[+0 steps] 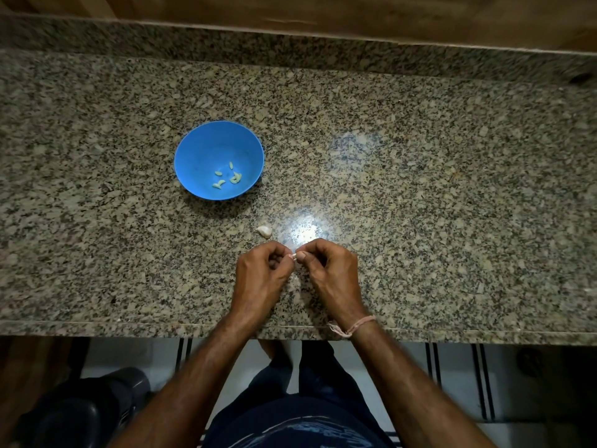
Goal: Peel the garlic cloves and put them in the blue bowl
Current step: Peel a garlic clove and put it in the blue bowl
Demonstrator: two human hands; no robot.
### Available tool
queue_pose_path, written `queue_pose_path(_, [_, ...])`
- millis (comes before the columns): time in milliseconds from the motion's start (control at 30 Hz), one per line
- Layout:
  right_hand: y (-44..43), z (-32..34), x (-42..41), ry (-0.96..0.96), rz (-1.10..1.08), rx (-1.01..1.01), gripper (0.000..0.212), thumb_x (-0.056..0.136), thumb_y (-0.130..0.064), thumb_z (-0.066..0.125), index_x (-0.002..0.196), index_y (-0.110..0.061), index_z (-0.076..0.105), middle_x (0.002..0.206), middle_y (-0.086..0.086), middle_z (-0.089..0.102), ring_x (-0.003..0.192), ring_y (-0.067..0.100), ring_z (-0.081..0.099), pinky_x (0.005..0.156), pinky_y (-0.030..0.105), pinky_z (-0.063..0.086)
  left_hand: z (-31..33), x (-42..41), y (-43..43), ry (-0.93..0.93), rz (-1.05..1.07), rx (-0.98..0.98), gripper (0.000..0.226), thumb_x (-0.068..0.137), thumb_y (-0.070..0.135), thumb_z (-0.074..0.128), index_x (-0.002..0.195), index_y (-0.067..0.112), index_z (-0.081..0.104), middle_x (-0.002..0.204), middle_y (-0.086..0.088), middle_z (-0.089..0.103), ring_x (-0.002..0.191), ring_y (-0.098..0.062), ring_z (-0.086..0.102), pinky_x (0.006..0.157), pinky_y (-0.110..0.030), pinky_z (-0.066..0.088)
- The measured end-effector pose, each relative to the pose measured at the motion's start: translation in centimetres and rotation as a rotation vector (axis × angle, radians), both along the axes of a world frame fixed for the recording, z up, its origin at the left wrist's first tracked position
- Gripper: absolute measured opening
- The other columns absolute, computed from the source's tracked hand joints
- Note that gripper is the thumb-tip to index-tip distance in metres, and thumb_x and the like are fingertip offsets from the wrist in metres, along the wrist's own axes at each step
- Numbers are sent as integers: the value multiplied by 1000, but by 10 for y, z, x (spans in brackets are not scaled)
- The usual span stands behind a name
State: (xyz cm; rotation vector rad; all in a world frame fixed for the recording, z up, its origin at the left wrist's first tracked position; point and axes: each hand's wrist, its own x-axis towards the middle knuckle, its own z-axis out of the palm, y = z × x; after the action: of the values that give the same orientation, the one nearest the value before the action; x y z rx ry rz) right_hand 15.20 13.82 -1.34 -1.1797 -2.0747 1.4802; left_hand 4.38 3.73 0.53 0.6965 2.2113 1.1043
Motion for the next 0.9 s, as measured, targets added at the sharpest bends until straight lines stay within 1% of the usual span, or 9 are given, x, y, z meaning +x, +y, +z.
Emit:
queue_pose_path(100, [1, -2, -1, -13, 2, -64, 13, 96, -24, 73, 86, -17, 76, 77, -7, 73, 73, 4, 69, 66, 19, 56, -1, -1, -1, 17, -12, 4, 12, 94, 29, 70, 86, 19, 69, 71, 5, 65, 65, -6, 59, 55, -14, 45])
queue_pose_path(233, [4, -4, -3, -2, -92, -325, 26, 98, -30, 69, 82, -10, 72, 72, -1, 68, 64, 9, 61, 62, 23, 50, -3, 1, -1, 28, -34, -16, 9, 92, 24, 69, 84, 19, 68, 72, 5, 65, 66, -8, 58, 57, -20, 45])
queue_pose_path(333, [8, -5, -2, 27, -142, -503, 25, 98, -32, 69, 84, -11, 73, 82, 11, 73, 69, 19, 62, 65, 34, 53, -5, 4, -2, 42, -12, -38, 9, 94, 22, 68, 87, 18, 70, 75, 5, 66, 68, -8, 59, 57, -12, 42])
queue_pose_path(433, [10, -5, 2, 72, -143, -617, 27, 98, -30, 69, 90, -5, 73, 82, 13, 72, 64, 16, 59, 55, 24, 48, -9, 4, -2, 51, 37, -81, 15, 96, 26, 69, 83, 18, 70, 72, 6, 66, 66, -6, 58, 57, -9, 41])
queue_pose_path(533, [9, -4, 3, 63, -133, -632, 36, 100, -30, 67, 97, 5, 70, 84, 11, 73, 60, 8, 59, 51, 18, 44, -14, 1, -1, 82, 23, -100, 9, 96, 14, 66, 89, 17, 70, 83, 6, 68, 75, -6, 61, 63, -15, 45])
queue_pose_path(633, [8, -5, 4, 61, -122, -618, 38, 100, -32, 67, 98, 6, 71, 82, 10, 73, 61, 8, 59, 52, 17, 44, -13, 2, 1, 20, 19, -46, 17, 96, 8, 63, 99, 19, 75, 97, 10, 71, 89, -4, 65, 73, -21, 51])
queue_pose_path(767, [8, -4, 3, 83, -108, -629, 32, 100, -32, 67, 91, -2, 73, 75, 6, 69, 58, 7, 57, 52, 17, 44, -10, 6, 3, -59, 20, 53, 4, 95, 22, 73, 97, 23, 76, 90, 14, 75, 88, -1, 69, 77, -19, 56])
queue_pose_path(833, [6, -6, 3, 95, -100, -633, 29, 100, -29, 68, 91, -3, 72, 78, 9, 69, 60, 10, 57, 53, 19, 46, -10, 7, 3, -85, 68, 59, 3, 94, 22, 75, 96, 22, 78, 86, 13, 75, 85, 0, 70, 74, -16, 55])
queue_pose_path(900, [5, -8, 4, 92, -91, -571, 15, 99, -18, 68, 96, -5, 72, 86, 12, 72, 69, 17, 63, 60, 25, 54, -9, 6, 2, -117, 124, 53, 6, 94, 23, 74, 98, 21, 79, 86, 12, 76, 83, 1, 70, 73, -14, 55])
